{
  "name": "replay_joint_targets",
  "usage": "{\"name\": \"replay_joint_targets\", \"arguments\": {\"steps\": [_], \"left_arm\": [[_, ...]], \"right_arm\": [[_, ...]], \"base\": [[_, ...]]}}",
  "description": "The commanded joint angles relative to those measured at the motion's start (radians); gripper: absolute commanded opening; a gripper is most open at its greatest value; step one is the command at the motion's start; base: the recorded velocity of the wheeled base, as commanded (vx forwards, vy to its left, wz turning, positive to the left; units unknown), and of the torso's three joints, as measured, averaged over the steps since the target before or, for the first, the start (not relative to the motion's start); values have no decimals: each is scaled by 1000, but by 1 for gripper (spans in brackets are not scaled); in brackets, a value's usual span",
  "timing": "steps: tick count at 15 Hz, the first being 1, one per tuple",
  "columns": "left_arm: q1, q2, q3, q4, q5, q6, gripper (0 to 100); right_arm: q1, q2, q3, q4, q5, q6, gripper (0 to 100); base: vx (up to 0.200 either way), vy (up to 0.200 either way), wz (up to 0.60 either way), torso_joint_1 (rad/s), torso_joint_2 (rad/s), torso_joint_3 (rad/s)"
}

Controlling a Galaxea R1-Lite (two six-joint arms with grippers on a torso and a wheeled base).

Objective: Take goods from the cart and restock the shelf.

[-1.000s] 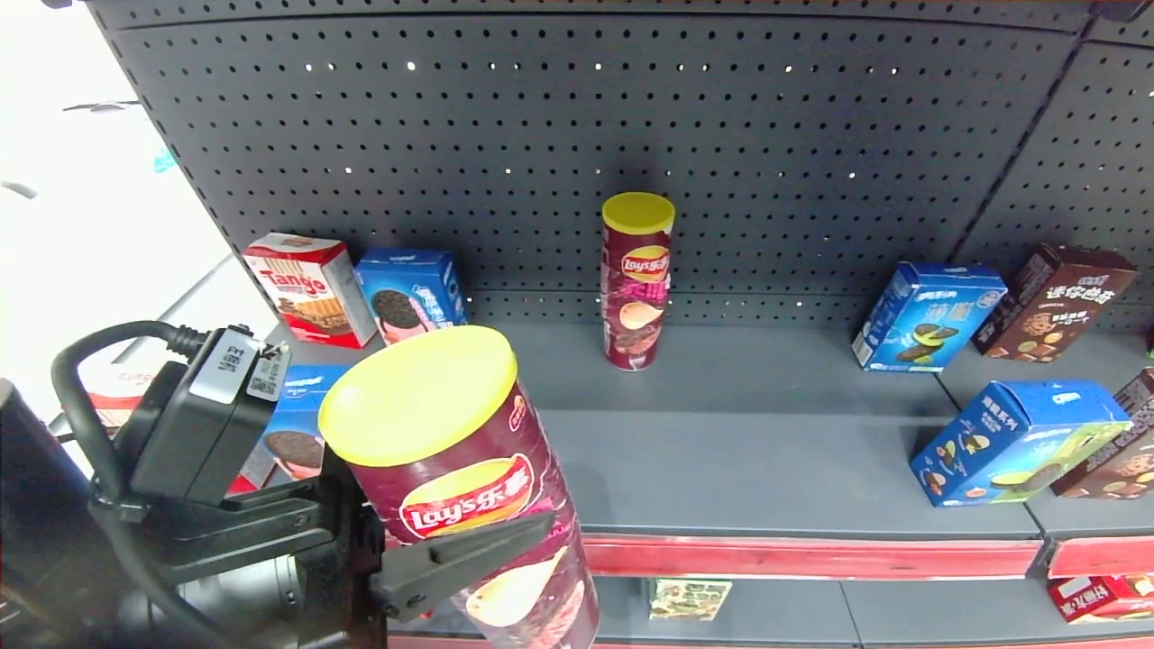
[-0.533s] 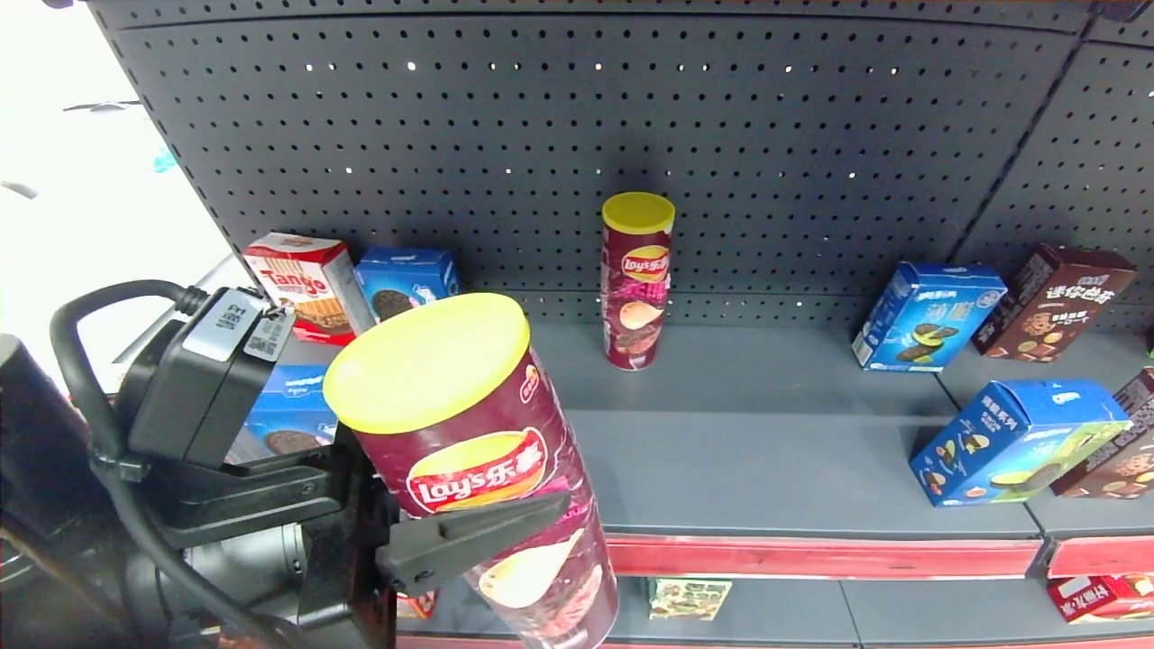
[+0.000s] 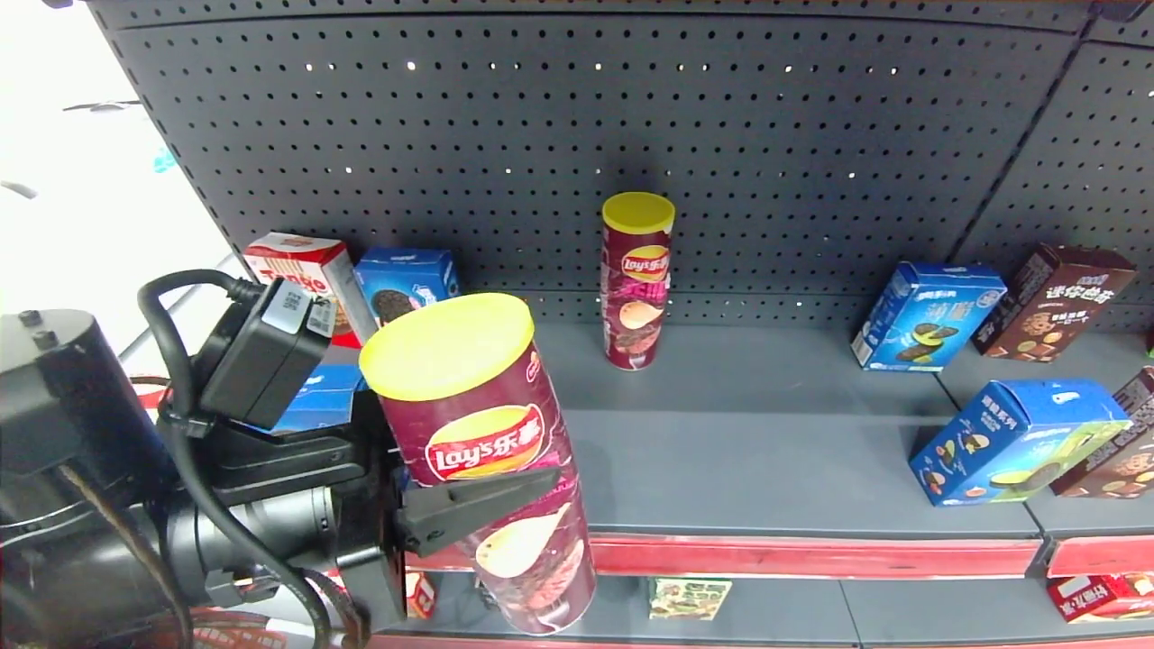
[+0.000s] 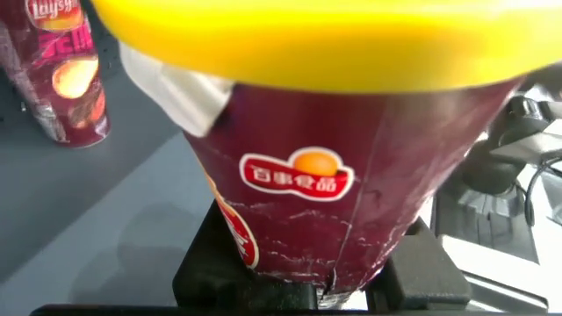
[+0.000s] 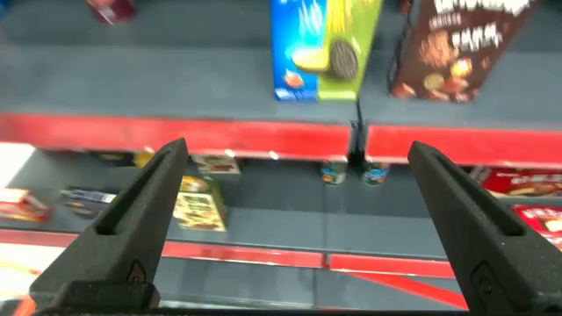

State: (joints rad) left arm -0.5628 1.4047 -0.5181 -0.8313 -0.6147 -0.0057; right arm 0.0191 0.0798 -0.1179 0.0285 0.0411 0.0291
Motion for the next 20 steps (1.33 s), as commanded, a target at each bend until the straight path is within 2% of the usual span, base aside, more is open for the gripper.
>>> {"name": "replay_joint_targets", "arguments": {"steps": [1,3,5,7,9,12,13,20], "left_arm": [[17,0,-57,50,4,10,0],[18,2,-88,98,4,30,0],[20,20,-80,103,6,55,0],[21,40,-123,104,7,58,0],[23,62,-152,101,7,58,0],[23,86,-177,100,7,58,0],[24,100,-181,96,15,58,0],[24,108,-183,96,15,59,0]], "right_arm": [[79,354,-250,16,36,35,100],[122,497,-385,14,46,35,100],[217,635,-485,14,114,34,100],[328,752,-525,2,114,-2,100],[383,813,-533,-38,122,-5,100],[395,913,-551,-104,131,-12,100],[389,957,-579,-140,200,-35,100],[421,1219,-781,-185,243,-170,100]], "base": [[0,0,0,0,0,0],[0,0,0,0,0,0],[0,0,0,0,0,0],[0,0,0,0,0,0],[0,0,0,0,0,0],[0,0,0,0,0,0],[0,0,0,0,0,0],[0,0,0,0,0,0]]}}
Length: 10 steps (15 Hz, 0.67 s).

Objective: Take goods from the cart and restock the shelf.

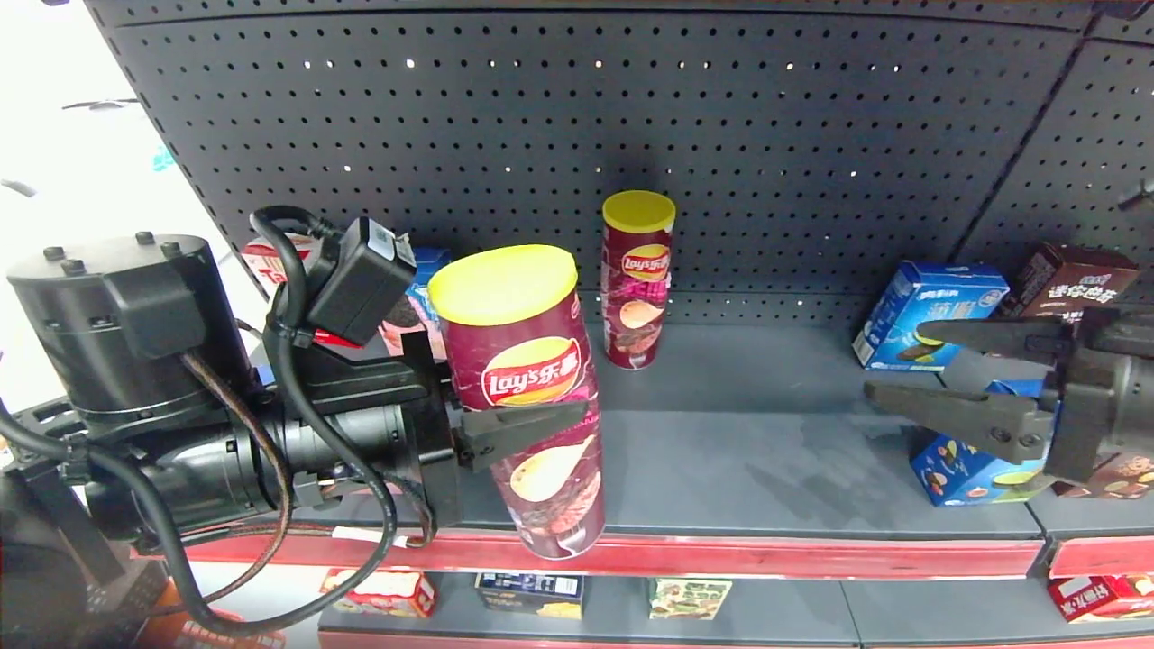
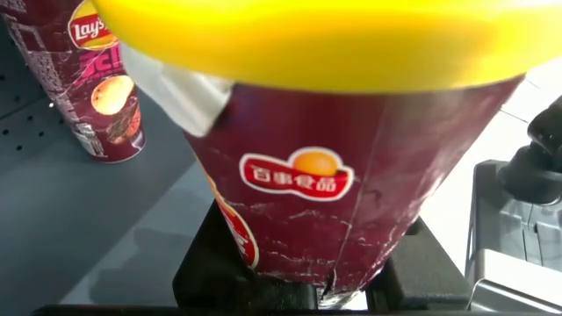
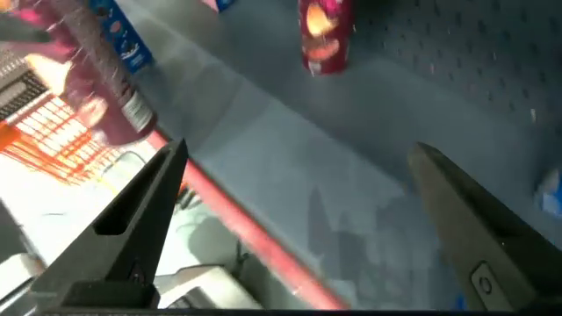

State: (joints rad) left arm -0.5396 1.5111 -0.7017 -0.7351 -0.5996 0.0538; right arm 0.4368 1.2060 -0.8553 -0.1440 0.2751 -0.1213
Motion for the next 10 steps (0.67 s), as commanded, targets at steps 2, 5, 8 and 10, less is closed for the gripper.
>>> {"name": "replay_joint_targets", "arguments": {"steps": [2,5,8,10], "left_arm": [[0,1,4,0,-2,0,0],[1,0,5,0,0,0,0],[23,0,4,0,-2,0,0],[23,-2,7,-1,-2,0,0]], "right_arm": [[2,155,-82,-25,10,-21,100],[-4,290,-171,-94,12,-24,100],[-7,419,-263,-118,16,-64,100],[-23,497,-301,-195,52,-86,100]], "base": [[0,0,0,0,0,0],[0,0,0,0,0,0],[0,0,0,0,0,0],[0,0,0,0,0,0]]}}
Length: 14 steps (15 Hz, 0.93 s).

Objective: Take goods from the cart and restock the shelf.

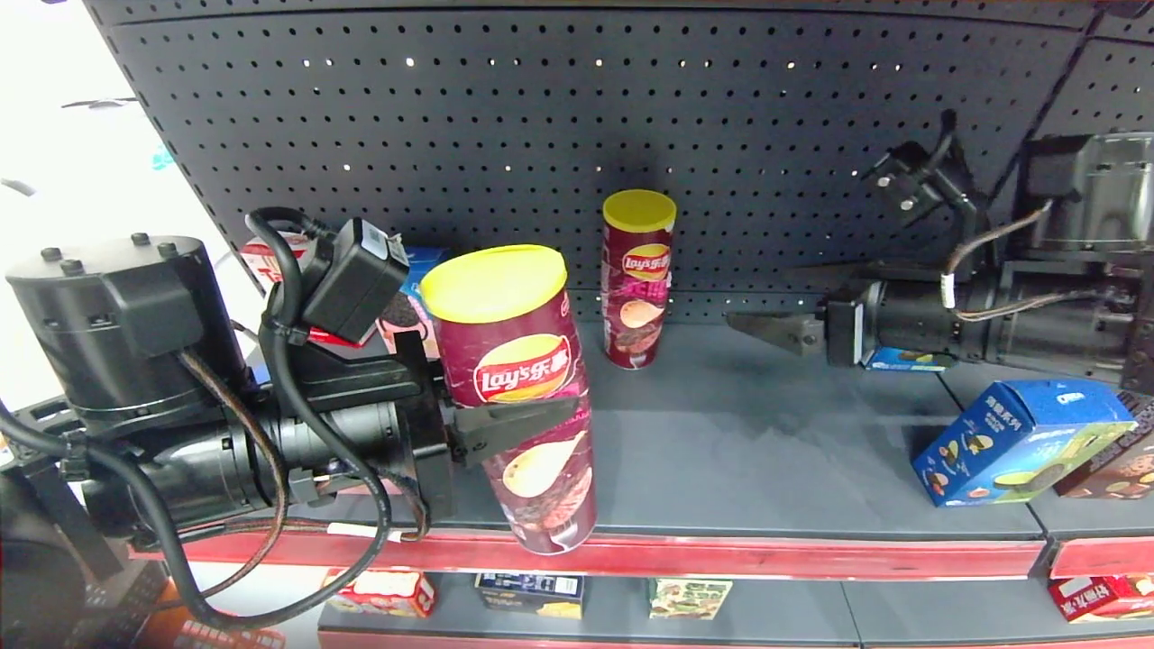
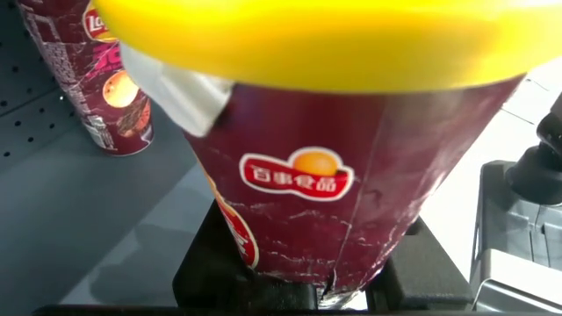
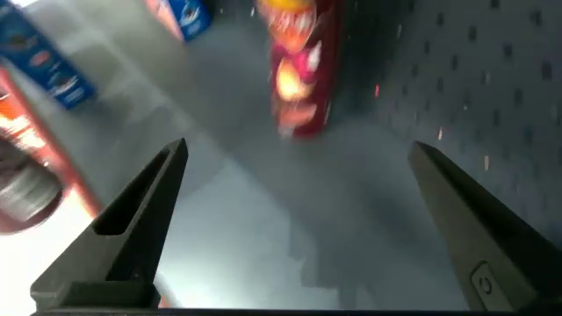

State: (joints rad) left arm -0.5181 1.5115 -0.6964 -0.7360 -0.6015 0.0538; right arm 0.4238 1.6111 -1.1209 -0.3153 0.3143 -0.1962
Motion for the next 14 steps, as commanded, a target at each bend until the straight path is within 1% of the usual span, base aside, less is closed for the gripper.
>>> {"name": "replay_joint_targets", "arguments": {"steps": [1,4,6,7,14], "left_arm": [[1,-2,1,0,0,0,0],[1,-2,1,0,0,0,0],[1,-2,1,0,-1,0,0],[1,-2,3,0,-3,0,0],[16,-4,14,0,-6,0,0]], "right_arm": [[-11,161,-83,-80,32,-12,100],[-10,262,-194,-128,92,-25,100],[-13,314,-258,-134,128,-52,100],[-13,336,-281,-134,151,-60,100],[-14,463,-387,-165,200,-62,100]], "base": [[0,0,0,0,0,0],[0,0,0,0,0,0],[0,0,0,0,0,0],[0,0,0,0,0,0],[0,0,0,0,0,0]]}}
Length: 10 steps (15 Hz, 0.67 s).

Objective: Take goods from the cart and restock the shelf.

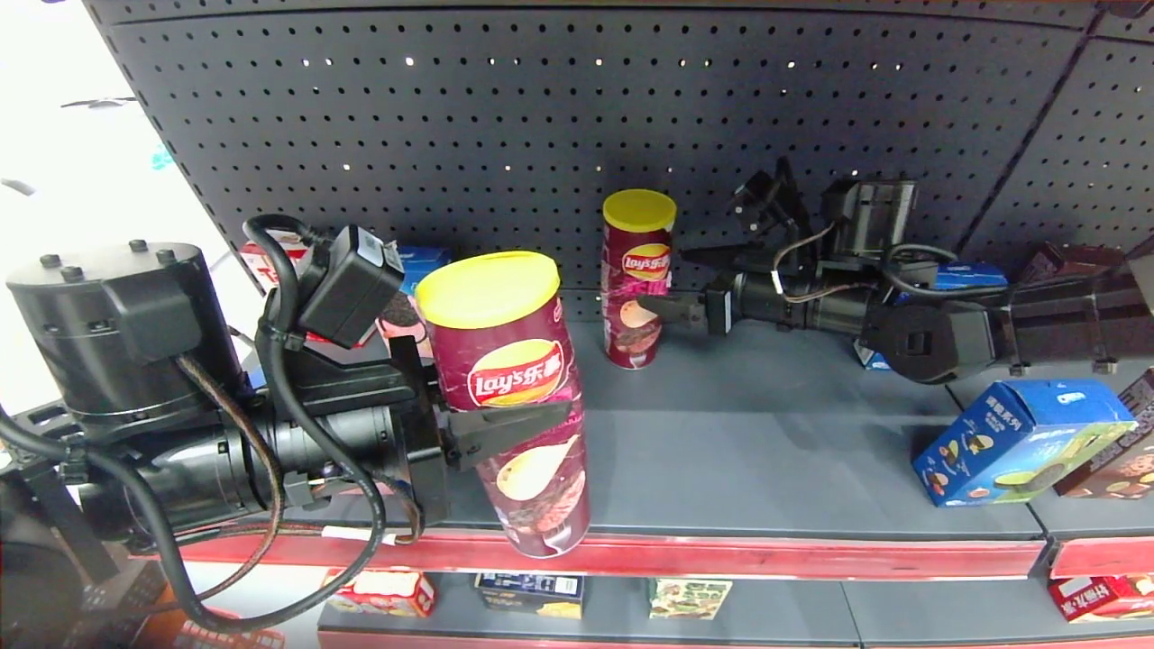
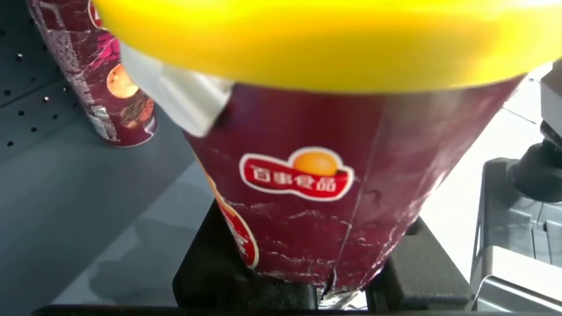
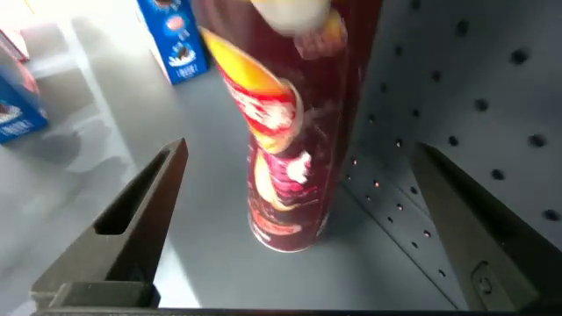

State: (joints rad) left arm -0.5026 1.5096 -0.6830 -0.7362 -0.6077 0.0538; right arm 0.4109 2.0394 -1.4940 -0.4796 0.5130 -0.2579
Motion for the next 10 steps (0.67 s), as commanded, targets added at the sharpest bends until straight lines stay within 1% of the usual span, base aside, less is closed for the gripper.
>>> {"name": "replay_joint_targets", "arguments": {"steps": [1,6,10], "left_arm": [[1,0,0,0,0,0,0],[9,0,8,0,0,0,0],[9,0,6,0,0,0,0]], "right_arm": [[-1,55,-34,-1,13,0,100],[3,130,-83,-30,53,3,100],[3,170,-132,-30,55,5,100]], "base": [[0,0,0,0,0,0],[0,0,0,0,0,0],[0,0,0,0,0,0]]}}
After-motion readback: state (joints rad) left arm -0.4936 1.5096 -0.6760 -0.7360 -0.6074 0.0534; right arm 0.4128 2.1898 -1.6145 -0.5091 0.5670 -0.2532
